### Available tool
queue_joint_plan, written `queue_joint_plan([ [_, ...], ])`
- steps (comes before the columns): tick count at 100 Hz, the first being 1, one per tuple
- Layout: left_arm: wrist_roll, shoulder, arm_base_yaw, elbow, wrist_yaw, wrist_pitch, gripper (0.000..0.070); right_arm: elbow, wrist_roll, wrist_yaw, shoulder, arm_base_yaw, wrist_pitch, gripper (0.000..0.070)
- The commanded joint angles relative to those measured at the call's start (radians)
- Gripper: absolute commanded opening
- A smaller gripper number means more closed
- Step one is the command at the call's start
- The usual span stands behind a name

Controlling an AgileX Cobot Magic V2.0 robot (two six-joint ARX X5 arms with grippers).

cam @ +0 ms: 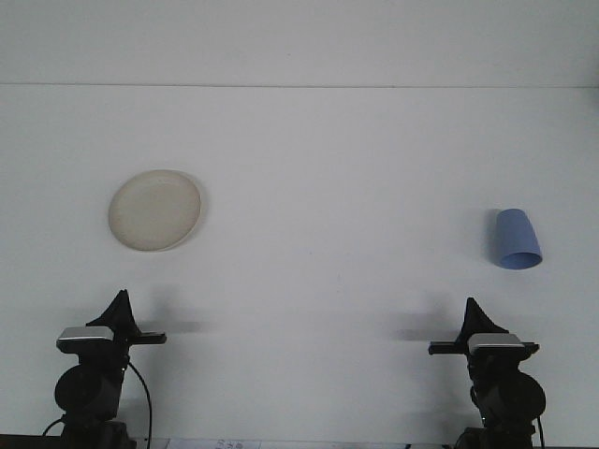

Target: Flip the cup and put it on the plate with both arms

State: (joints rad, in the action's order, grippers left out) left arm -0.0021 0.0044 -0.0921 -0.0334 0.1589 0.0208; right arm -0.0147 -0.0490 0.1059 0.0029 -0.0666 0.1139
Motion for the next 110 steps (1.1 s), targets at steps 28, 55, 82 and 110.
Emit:
queue_joint_plan([
  [28, -0.007, -0.002, 0.0, 0.019, 0.004, 0.011, 0.0016, 0.002, -0.008, 0.0, -0.002, 0.0, -0.012, 0.0007],
  [55, -0.007, -0.002, 0.0, 0.019, 0.004, 0.011, 0.0016, 0.002, -0.008, 0.0, -0.002, 0.0, -0.012, 0.0007],
  [82, -0.007, -0.002, 0.0, 0.019, 0.004, 0.011, 0.0016, 0.002, -0.032, 0.003, -0.002, 0.0, -0.079, 0.0007],
  [110, -0.007, -0.002, 0.0, 0.019, 0.004, 0.011, 0.0016, 0.002, -0.17, 0.019, -0.002, 0.001, -0.124, 0.0007],
])
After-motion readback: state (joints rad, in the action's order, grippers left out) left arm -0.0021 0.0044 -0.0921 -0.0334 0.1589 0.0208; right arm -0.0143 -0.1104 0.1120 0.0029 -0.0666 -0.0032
